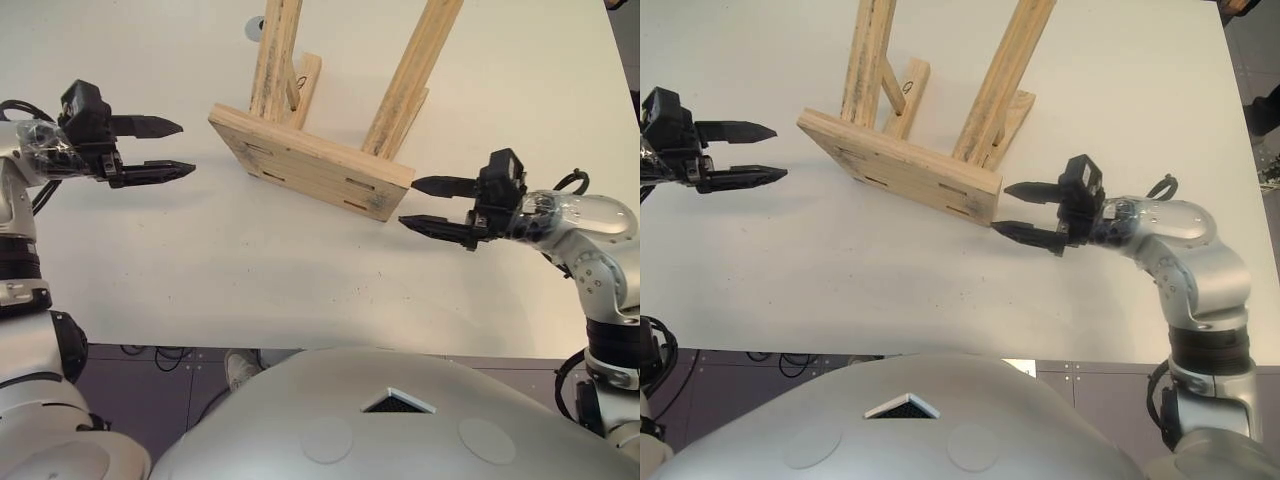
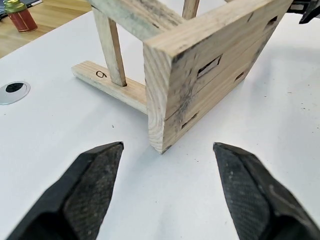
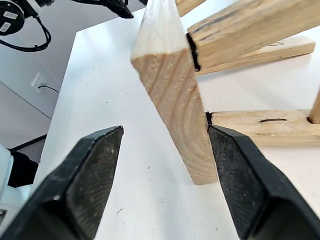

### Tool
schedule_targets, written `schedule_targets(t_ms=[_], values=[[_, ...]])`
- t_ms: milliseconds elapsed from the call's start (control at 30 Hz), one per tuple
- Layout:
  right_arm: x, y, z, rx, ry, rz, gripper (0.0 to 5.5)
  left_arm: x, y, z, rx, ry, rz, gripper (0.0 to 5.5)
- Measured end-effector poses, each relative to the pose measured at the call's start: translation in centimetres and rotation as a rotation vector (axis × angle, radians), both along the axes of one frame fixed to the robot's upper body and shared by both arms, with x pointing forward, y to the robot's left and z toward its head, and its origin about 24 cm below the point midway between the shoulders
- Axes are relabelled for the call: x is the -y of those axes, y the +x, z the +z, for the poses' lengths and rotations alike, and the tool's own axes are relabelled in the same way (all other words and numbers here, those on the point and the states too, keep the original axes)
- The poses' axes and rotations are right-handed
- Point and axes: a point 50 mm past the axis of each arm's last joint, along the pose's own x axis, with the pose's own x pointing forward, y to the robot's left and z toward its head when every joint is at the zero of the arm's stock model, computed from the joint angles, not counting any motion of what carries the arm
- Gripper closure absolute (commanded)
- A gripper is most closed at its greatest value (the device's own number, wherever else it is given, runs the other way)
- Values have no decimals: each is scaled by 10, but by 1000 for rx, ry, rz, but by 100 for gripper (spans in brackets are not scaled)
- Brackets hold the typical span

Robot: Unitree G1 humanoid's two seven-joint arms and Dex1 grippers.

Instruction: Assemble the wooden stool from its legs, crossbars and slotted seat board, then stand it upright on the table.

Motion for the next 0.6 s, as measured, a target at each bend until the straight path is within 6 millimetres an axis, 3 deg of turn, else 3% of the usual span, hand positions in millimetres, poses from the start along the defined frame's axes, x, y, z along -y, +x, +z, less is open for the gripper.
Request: schedule_targets(t_ms=[133,433,500,600], values=[[-13,12,-10,60,-56,-29,239,20,8,-17,-6,-37,-35,219],[-10,24,-17,78,-88,-2,396,33,20,-24,24,-61,-49,217],[-6,29,-19,82,-88,15,407,36,21,-25,24,-66,-60,217],[1,40,-19,83,-82,40,407,40,21,-25,6,-98,-80,266]])
